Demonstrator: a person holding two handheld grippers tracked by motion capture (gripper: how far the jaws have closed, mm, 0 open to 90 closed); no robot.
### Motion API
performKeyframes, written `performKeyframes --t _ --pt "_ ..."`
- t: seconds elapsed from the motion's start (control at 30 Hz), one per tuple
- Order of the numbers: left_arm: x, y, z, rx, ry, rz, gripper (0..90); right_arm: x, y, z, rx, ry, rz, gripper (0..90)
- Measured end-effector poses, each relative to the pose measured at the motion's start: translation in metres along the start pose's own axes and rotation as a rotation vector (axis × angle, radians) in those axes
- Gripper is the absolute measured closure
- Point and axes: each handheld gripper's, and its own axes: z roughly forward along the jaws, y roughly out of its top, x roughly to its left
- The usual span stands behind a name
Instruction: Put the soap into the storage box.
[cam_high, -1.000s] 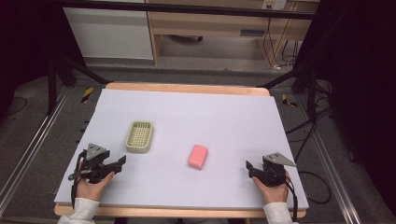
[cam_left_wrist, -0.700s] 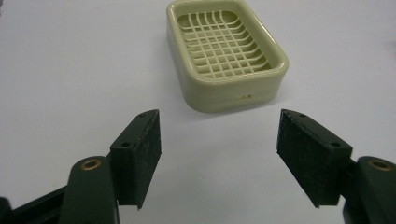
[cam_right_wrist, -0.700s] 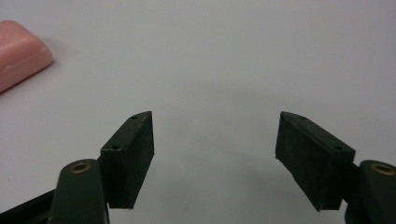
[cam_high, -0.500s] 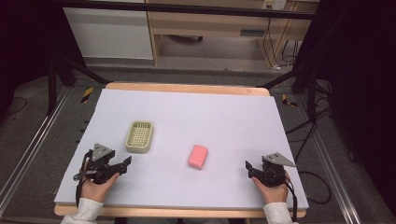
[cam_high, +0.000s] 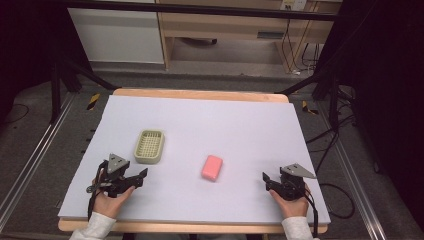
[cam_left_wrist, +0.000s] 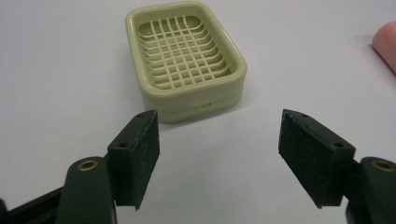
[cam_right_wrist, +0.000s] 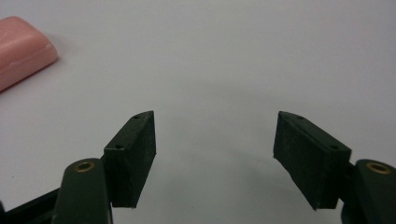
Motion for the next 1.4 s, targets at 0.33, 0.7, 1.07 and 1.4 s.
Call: performKeyframes --t 0.33,0.7,1.07,1.4 --pt "-0.010 0.005 0.004 0.008 -0.026 0.029 28.3 0.000 0.000 0.001 0.001 0.002 -0.003 31.1" --pt "-0.016 0.013 0.006 -0.003 -0.051 0.034 27.5 -0.001 0.001 0.001 -0.003 0.000 0.005 31.6" --pt "-0.025 0.022 0.010 0.007 -0.072 0.052 28.1 -0.002 0.003 0.000 -0.013 0.004 0.017 32.0" --pt "-0.038 0.033 0.015 0.002 -0.091 0.073 28.2 -0.001 0.004 -0.002 -0.017 -0.001 0.012 32.6"
